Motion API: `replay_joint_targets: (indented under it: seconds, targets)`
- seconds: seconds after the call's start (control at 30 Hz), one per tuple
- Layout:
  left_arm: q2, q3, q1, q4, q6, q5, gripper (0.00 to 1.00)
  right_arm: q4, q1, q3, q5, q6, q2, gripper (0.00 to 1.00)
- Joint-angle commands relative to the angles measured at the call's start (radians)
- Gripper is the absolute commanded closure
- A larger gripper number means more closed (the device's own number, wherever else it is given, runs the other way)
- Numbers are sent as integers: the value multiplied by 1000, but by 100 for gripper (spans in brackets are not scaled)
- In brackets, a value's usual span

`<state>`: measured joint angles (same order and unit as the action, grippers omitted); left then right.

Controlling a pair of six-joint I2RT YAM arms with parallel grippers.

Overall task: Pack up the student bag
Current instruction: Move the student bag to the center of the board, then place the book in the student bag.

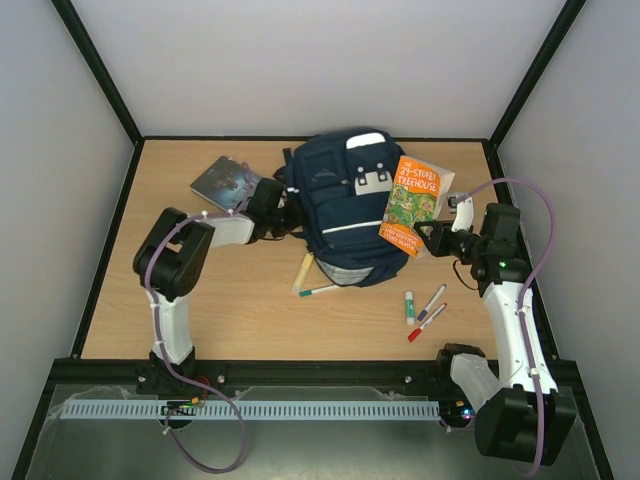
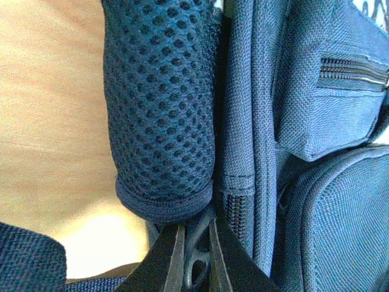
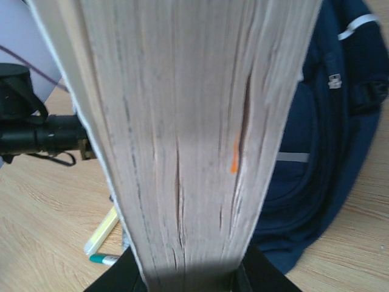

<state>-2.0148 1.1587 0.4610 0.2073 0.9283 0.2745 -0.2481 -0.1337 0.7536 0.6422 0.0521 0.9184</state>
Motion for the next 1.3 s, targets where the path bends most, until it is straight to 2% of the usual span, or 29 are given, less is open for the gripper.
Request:
replay_joint_targets:
  seconds: [0.0, 0.07, 0.1, 0.17, 0.2, 0.3, 0.37, 0.5, 0.6, 0.7, 0.9, 1.0, 1.27]
  targets:
    - [117, -162, -42, -38, -25, -77, 98, 65, -6, 2, 51, -12, -11, 99]
    - [137, -200, -53, -53, -50, -80, 97, 64, -6, 2, 55, -10, -10, 99]
    - [143, -205, -59, -74, -64, -78, 91, 64, -6, 3, 57, -9, -9, 99]
    - [162, -207, -60, -134, -86, -95, 65, 59, -5, 7, 54, -8, -4, 99]
    - [185, -214, -55, -160, -92, -113, 56, 50, -6, 15, 50, -8, 0, 99]
    - [291, -229, -19, -248, -108, -201, 44, -30, -6, 85, 47, -33, 32, 99]
    - [371, -211, 24, -334, -138, -269, 40, -106, -6, 145, 47, -63, 53, 99]
    - [473, -136, 123, -484, -271, -358, 38, -203, -6, 245, -14, -89, 62, 99]
    - [507, -71, 199, -542, -488, -353, 42, -293, -6, 332, -113, -78, 102, 99]
    - [483, 12, 251, -622, -689, -311, 44, -372, -6, 402, -188, -71, 165, 99]
    - [424, 77, 425, -647, -989, -381, 42, -360, -6, 374, -210, -59, 187, 99]
    - [364, 102, 484, -664, -1083, -427, 41, -357, -6, 381, -219, -64, 191, 99]
    - [231, 120, 590, -645, -1173, -498, 39, -352, -6, 352, -228, -69, 178, 99]
